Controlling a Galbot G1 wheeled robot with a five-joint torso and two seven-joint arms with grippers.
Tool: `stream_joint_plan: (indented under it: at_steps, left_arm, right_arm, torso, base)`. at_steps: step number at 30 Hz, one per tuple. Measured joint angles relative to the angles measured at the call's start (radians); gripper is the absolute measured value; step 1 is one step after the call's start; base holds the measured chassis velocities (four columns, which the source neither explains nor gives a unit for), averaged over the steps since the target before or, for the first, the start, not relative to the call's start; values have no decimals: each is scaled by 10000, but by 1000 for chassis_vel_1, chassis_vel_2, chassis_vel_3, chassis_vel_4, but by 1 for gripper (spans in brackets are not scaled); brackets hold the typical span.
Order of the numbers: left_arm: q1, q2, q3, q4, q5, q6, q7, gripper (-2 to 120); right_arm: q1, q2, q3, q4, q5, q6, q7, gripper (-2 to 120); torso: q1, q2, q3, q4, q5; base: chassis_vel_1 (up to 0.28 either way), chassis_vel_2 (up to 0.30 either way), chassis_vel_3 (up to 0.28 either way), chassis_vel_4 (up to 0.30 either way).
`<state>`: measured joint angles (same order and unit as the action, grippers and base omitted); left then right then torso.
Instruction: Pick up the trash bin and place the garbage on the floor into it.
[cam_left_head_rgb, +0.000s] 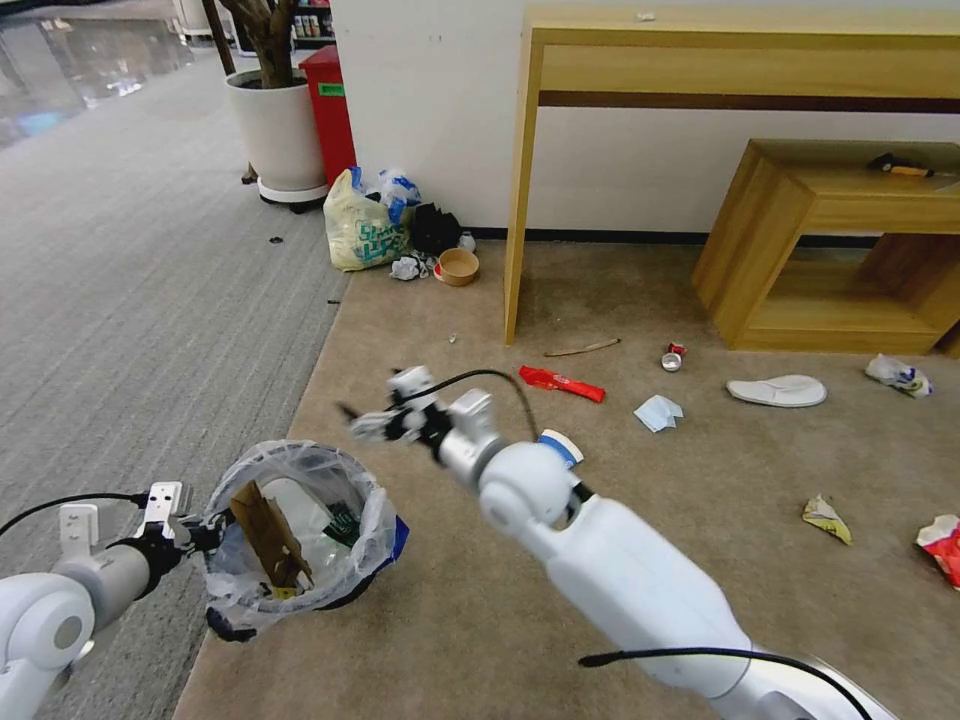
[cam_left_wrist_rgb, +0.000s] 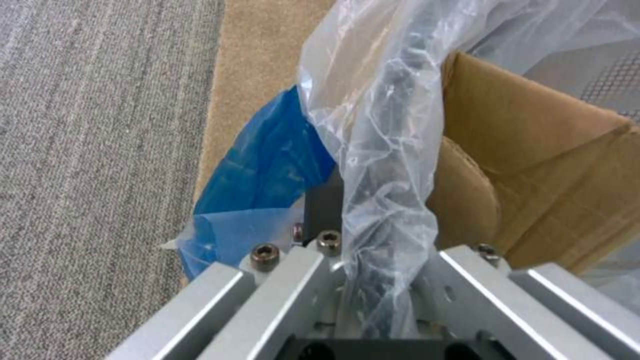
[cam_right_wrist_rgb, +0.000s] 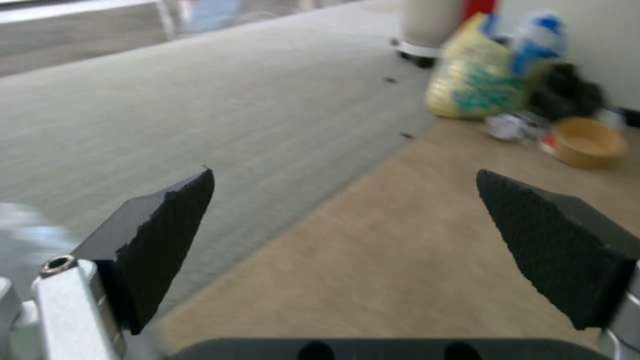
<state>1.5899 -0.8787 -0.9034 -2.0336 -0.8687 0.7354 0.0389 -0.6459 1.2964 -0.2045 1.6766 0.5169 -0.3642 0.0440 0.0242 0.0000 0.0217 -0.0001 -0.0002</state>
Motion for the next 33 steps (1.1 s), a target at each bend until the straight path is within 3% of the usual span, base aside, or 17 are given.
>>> stream_joint_plan:
  at_steps: [7, 14, 19, 26, 33]
  left_arm:
    - [28, -141, -56, -80, -7, 0, 6, 0]
    - [234, -258, -208, -158, 52, 1, 121, 0]
    - [328, -307, -285, -215, 54, 1, 157, 0]
    - [504, -362, -393, -384, 67, 2, 183, 0]
    - [584, -446, -434, -492, 74, 2, 215, 0]
  right_arm:
    - [-848, -194, 1310, -188, -174, 172, 65, 100]
    - [-3491, -588, 3089, 1012, -678, 479, 501, 100]
    - [-4602, -587, 3854, 1660, -1065, 702, 641, 100]
    - [-6926, -567, 5554, 2599, -2330, 1615, 555, 100]
    - [-8046, -400, 6876, 3072, -2745, 2012, 294, 100]
  torso:
    - [0, 0, -1, 3, 0]
    - [0, 0, -2, 0, 1]
    - [0, 0, -2, -1, 0]
    - [-1, 0, -2, 0, -1]
    - [-1, 0, -2, 0, -1]
  base:
    - [0, 0, 0, 0]
    - [0, 0, 0, 0]
    - [0, 0, 0, 0]
    - [0, 0, 0, 0]
    - [0, 0, 0, 0]
